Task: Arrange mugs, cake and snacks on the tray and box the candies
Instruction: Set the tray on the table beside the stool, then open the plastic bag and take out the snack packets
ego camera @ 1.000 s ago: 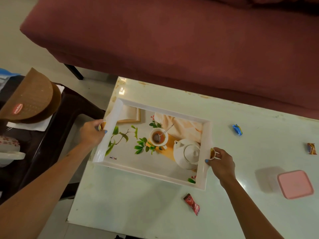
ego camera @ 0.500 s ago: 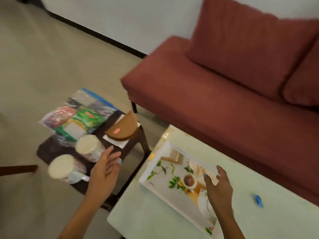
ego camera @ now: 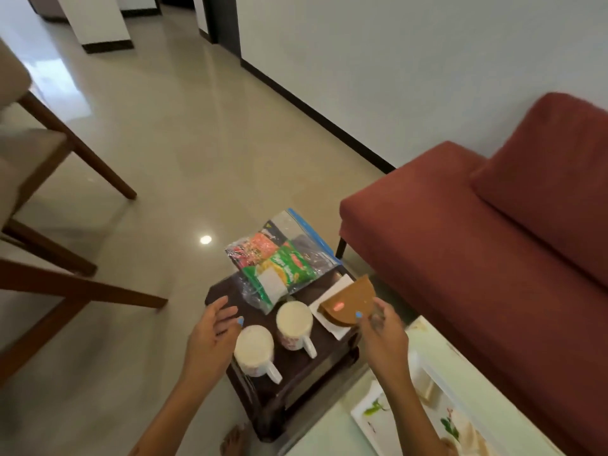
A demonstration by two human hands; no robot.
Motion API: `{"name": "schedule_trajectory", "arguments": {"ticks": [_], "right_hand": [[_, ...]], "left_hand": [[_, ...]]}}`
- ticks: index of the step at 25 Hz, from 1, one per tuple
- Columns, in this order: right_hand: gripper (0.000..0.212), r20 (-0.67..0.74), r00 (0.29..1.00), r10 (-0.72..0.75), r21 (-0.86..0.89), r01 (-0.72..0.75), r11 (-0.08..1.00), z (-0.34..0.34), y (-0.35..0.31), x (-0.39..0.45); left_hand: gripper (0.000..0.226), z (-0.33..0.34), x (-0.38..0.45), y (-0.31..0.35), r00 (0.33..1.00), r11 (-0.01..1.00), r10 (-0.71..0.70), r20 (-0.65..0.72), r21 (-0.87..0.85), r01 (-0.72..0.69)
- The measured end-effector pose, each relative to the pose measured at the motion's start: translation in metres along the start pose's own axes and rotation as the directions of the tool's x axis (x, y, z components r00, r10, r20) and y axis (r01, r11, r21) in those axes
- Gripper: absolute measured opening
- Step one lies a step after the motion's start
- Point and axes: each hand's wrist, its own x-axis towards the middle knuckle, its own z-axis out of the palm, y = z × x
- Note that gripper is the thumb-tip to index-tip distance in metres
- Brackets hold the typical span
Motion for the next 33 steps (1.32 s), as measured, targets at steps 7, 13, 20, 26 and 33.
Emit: {"name": "schedule_trajectory", "arguments": {"ticks": [7, 13, 20, 26, 33], "right_hand": [[0.038, 0.052, 0.993, 0.109, -0.042, -0.107, 0.993, 0.113, -0.041, 0.085], [0.056, -0.026, 0.876, 0.481, 0.079, -0.478, 0.875, 0.171, -0.027, 0.158], [0.06, 0.024, 0.612, 0.791, 0.515, -0.685, 0.514, 0.186, -0.009, 0.203], [0.007, 0.096, 0.819, 0.565, 0.667, -0.475, 0.575, 0.166, -0.05, 0.195], [0.039, -0.02, 0.949, 0.315, 0.854, -0.147, 0.499, 0.049, -0.134, 0.125]], "left_hand": [[0.049, 0.007, 0.12, -0.03, 0.949, 0.949, -0.315, 0.017, -0.013, 0.315], [0.067, 0.028, 0.189, -0.052, 0.838, 0.84, -0.529, -0.136, 0.055, 0.54], [0.032, 0.037, 0.219, -0.077, 0.697, 0.676, -0.717, -0.024, -0.268, 0.686], [0.017, 0.041, 0.219, -0.065, 0.701, 0.647, -0.713, -0.012, -0.397, 0.652], [0.016, 0.066, 0.168, 0.031, 0.773, 0.691, -0.62, 0.136, -0.371, 0.62]]}}
